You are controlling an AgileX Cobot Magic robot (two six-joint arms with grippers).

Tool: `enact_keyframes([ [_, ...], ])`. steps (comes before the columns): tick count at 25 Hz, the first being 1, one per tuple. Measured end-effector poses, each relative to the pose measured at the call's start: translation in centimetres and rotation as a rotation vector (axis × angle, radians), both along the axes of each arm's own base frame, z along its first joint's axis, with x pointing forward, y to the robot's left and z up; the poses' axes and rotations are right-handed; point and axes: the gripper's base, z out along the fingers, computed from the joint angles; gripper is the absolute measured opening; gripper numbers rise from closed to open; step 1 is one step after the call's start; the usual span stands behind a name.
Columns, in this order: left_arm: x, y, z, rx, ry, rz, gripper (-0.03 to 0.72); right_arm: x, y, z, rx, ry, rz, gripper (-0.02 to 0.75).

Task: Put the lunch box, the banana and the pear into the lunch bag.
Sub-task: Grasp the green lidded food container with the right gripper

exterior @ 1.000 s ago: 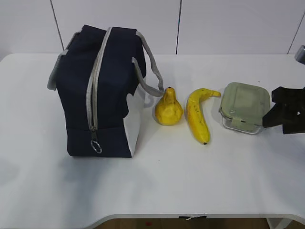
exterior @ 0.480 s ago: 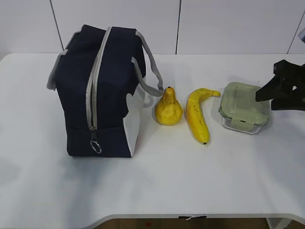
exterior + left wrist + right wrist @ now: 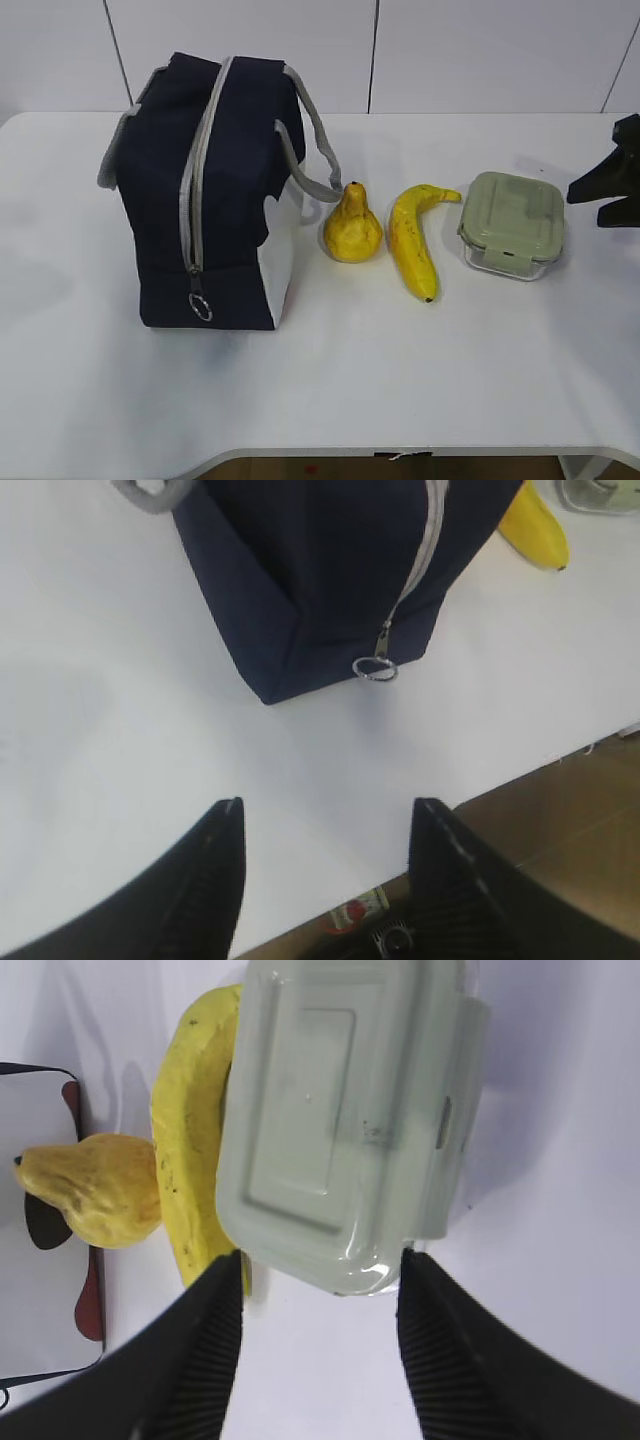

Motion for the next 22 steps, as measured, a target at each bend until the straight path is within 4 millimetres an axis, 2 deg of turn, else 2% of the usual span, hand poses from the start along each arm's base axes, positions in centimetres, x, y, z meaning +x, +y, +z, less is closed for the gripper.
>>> enact_keyframes([
  [12, 7.8, -2.2, 1.8, 0.064, 0.011, -0.069, 0.403, 0.0, 0.0, -0.2, 0.01, 0.006, 0.002, 0.403],
  [22, 12.1, -3.5, 3.2, 0.095, -0.023, -0.114, 0.371, 0.2, 0.0, -0.6, 0.018, 0.017, 0.001, 0.403],
])
